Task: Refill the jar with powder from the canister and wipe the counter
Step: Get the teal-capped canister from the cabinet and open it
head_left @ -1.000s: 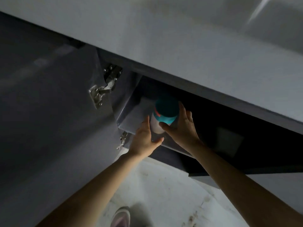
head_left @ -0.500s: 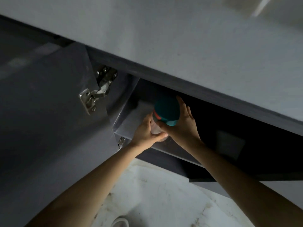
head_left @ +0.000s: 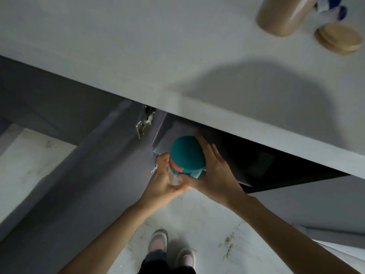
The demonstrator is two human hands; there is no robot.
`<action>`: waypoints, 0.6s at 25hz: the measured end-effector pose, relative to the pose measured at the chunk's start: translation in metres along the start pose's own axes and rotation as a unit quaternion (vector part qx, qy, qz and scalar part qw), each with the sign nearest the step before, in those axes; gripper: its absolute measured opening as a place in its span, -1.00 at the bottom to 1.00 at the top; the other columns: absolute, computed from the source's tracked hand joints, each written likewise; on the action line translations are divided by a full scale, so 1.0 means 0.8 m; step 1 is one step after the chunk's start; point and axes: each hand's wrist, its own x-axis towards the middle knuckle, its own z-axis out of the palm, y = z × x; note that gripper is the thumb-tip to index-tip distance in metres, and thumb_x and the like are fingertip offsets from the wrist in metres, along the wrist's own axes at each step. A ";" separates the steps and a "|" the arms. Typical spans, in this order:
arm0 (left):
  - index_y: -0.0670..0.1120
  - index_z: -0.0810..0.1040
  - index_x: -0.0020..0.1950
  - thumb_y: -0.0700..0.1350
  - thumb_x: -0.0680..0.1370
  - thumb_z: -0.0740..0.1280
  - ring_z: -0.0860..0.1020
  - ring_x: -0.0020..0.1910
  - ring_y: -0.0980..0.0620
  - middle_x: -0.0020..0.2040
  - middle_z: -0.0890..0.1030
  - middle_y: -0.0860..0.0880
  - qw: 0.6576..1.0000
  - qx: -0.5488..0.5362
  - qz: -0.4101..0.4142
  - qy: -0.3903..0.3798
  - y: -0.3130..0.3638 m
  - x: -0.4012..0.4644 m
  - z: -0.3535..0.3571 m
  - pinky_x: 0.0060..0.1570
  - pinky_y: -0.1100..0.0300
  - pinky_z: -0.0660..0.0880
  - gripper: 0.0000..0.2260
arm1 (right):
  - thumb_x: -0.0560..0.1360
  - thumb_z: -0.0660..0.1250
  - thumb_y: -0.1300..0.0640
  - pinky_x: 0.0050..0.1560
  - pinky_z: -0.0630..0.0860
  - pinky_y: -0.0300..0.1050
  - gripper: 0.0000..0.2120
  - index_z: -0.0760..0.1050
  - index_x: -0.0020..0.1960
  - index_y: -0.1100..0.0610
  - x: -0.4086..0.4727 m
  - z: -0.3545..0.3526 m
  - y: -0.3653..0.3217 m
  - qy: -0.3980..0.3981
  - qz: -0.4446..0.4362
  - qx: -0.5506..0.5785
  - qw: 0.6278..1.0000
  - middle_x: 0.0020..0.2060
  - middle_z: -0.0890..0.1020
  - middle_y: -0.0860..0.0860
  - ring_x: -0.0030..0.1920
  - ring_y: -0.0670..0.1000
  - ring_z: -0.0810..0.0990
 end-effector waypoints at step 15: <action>0.31 0.18 0.10 -0.06 0.27 0.53 0.45 0.04 0.38 0.02 0.45 0.31 0.997 0.033 0.070 -0.001 0.257 -0.095 -0.064 -0.12 0.59 0.39 -0.36 | 0.30 0.43 -0.11 0.13 0.44 -0.13 -0.18 0.07 0.40 -0.02 -0.094 -0.193 -0.192 0.016 -0.069 -0.073 0.995 0.24 0.41 0.00 0.08 -0.06 0.40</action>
